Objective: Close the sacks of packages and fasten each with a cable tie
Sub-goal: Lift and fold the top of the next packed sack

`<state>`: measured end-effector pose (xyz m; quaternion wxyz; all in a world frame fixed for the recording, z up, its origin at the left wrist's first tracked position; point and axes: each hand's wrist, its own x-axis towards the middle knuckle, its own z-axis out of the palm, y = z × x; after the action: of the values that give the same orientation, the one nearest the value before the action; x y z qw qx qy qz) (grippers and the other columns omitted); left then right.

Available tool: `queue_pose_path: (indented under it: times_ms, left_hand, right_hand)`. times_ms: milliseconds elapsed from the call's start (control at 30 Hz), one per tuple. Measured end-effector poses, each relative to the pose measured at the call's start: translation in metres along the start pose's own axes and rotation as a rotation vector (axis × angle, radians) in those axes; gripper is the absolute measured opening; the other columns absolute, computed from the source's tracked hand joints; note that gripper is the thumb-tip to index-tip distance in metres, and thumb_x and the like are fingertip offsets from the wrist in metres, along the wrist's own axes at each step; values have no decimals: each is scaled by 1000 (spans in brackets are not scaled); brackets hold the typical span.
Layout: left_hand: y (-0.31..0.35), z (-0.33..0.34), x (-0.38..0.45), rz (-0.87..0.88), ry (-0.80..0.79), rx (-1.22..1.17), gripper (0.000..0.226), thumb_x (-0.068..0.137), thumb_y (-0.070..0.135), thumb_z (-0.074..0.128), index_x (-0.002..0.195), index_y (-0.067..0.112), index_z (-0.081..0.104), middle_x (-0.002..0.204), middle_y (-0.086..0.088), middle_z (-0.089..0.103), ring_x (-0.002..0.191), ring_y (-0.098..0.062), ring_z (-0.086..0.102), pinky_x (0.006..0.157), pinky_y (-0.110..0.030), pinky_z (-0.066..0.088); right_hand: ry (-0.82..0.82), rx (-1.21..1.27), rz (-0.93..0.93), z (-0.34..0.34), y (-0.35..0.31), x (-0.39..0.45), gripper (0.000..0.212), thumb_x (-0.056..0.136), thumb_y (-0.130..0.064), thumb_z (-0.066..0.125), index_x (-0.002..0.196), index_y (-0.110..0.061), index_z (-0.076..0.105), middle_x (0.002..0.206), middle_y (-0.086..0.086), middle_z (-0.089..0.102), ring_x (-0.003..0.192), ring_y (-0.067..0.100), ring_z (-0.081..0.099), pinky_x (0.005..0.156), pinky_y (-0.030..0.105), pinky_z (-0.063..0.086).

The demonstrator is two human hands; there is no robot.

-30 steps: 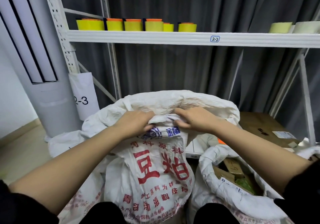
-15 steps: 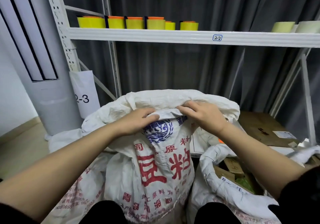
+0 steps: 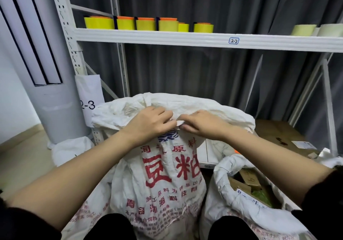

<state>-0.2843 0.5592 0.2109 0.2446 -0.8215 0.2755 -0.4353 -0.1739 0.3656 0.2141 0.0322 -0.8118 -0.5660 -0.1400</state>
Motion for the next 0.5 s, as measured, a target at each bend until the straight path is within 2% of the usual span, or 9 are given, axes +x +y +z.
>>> queue_pose_path:
  times_ms: [33, 67, 133, 167, 200, 300, 333, 433, 500]
  left_hand:
    - [0, 1, -1, -74, -51, -53, 10, 85, 1, 56, 84, 10, 57, 73, -7, 53, 59, -23, 49, 47, -33, 38]
    - [2, 2, -1, -185, -140, -142, 14, 80, 6, 63, 91, 11, 58, 79, -7, 57, 65, -25, 54, 50, -35, 42]
    - [2, -6, -1, -484, -404, -406, 41, 79, 24, 65, 117, 20, 52, 101, 0, 63, 86, -22, 60, 66, -33, 45]
    - [3, -9, -2, -624, -548, -527, 47, 82, 33, 62, 125, 26, 46, 102, 4, 62, 88, -18, 58, 68, -30, 43]
    - [3, -13, -2, -689, -657, -588, 44, 84, 39, 59, 125, 29, 44, 96, 7, 61, 84, -14, 56, 66, -29, 41]
    - [0, -14, -10, -597, -784, -483, 27, 89, 37, 50, 113, 24, 49, 86, 3, 61, 79, -19, 57, 60, -31, 38]
    - [0, -12, -13, -552, -788, -401, 26, 90, 32, 50, 113, 20, 49, 88, -1, 63, 78, -22, 58, 57, -32, 37]
    - [1, -2, -25, -303, -520, -100, 20, 78, 5, 59, 98, 8, 56, 69, -7, 58, 50, -27, 55, 41, -26, 21]
    - [0, -3, -29, -237, -395, 7, 15, 75, -3, 47, 82, 6, 56, 60, -7, 49, 36, -23, 45, 37, -22, 15]
  right_hand:
    - [38, -41, 0, 3, -1, -1, 25, 98, -40, 41, 111, -22, 52, 97, 2, 66, 84, 29, 62, 72, 40, 46]
    - [81, -123, -14, 6, -3, -2, 19, 97, -32, 45, 112, -20, 52, 97, 3, 65, 78, 30, 62, 64, 40, 47]
    - [161, -294, -61, 11, -1, -7, 26, 87, -17, 61, 112, -16, 55, 87, 5, 60, 58, 29, 57, 46, 33, 40]
    - [214, -337, -74, 14, 1, -10, 34, 78, -10, 68, 110, -14, 56, 83, 5, 56, 50, 28, 51, 41, 29, 32]
    - [273, -358, -81, 18, 4, -13, 40, 72, -5, 71, 108, -14, 55, 82, 6, 54, 44, 26, 47, 38, 26, 27]
    - [412, -409, -117, 31, 8, -19, 44, 71, 5, 64, 106, -15, 47, 87, 5, 56, 41, 23, 41, 35, 25, 29]
    - [432, -427, -131, 33, 8, -21, 43, 72, 6, 62, 106, -15, 46, 87, 4, 57, 42, 22, 41, 34, 25, 30]
    - [420, -402, -145, 34, 10, -22, 48, 72, 6, 63, 110, -15, 45, 89, 5, 58, 42, 22, 43, 33, 26, 32]
    - [364, -344, -158, 30, 11, -24, 44, 77, -4, 64, 115, -16, 45, 90, 5, 62, 42, 25, 48, 36, 25, 28]
